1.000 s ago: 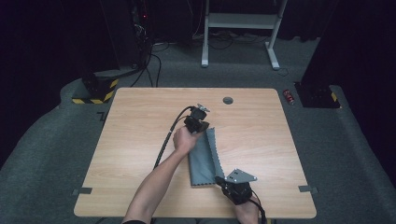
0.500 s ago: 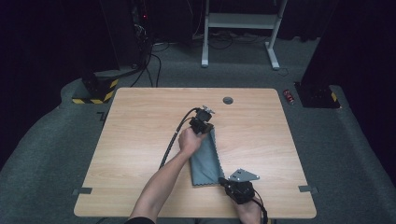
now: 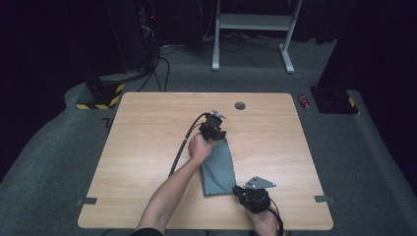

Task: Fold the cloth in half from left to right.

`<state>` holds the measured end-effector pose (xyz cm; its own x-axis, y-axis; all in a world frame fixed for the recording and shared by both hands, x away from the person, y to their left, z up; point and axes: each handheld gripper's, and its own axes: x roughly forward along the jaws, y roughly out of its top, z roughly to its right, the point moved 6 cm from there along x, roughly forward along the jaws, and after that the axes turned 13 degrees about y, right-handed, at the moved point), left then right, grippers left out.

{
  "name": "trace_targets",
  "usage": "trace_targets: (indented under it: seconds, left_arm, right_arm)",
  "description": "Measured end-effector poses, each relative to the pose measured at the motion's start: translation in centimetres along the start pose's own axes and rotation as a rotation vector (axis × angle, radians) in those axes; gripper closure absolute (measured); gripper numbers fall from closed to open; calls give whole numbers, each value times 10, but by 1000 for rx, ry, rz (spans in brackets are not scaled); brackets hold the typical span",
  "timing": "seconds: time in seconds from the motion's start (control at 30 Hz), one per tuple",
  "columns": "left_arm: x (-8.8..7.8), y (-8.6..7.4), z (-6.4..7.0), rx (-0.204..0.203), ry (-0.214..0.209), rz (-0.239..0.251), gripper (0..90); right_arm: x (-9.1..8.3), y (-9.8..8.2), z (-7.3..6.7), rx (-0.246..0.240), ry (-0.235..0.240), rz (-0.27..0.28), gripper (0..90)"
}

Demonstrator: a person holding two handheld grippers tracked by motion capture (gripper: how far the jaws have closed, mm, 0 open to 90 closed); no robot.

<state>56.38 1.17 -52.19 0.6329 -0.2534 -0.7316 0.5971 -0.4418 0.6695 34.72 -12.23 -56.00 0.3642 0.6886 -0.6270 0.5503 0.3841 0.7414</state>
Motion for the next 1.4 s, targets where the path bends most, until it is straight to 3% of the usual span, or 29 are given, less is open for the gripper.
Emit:
trace_targets:
  seconds: [0.1,0.13,0.17,0.23,0.27,0.33,0.37,0.4,0.6,0.73,0.97,1.17,1.3,1.4]
  left_arm:
    - [-20,-5,-6,-15,-5,38,566]
    - [-20,-5,-6,-15,-5,38,556]
    - [-32,-11,-8,0,-6,55,547]
    - [-37,-16,-9,2,-6,53,537]
    - [-47,-27,-8,-1,-19,64,526]
    - [-51,-32,-8,2,-23,64,515]
    - [-62,-50,-5,4,-37,64,513]
    - [-62,-50,-5,4,-37,64,506]
    - [-91,-102,10,-21,-68,64,484]
    - [-103,-127,22,-35,-88,56,470]
    - [-113,-148,35,19,-36,39,457]
    - [-113,-165,41,95,32,-6,461]
    - [-118,-170,41,72,30,-6,469]
    - [-125,-168,47,46,-6,20,470]
  right_arm:
    - [-9,3,4,-2,-29,16,782]
    - [-9,3,4,-2,-29,16,782]
    - [-13,7,8,4,-36,32,776]
    - [-14,9,9,5,-38,36,774]
    - [-14,11,11,4,-40,33,768]
    - [-12,13,11,1,-39,29,764]
    - [-8,14,12,-2,-32,16,755]
    - [-8,14,12,-2,-32,16,755]
    - [7,16,12,-2,-22,-21,692]
    - [14,17,15,-24,-43,-48,669]
    - [13,16,18,-29,-59,-64,681]
    - [12,17,20,-51,-41,-79,800]
    - [13,18,19,-57,-42,-90,841]
    - [12,19,19,-62,-45,-95,839]
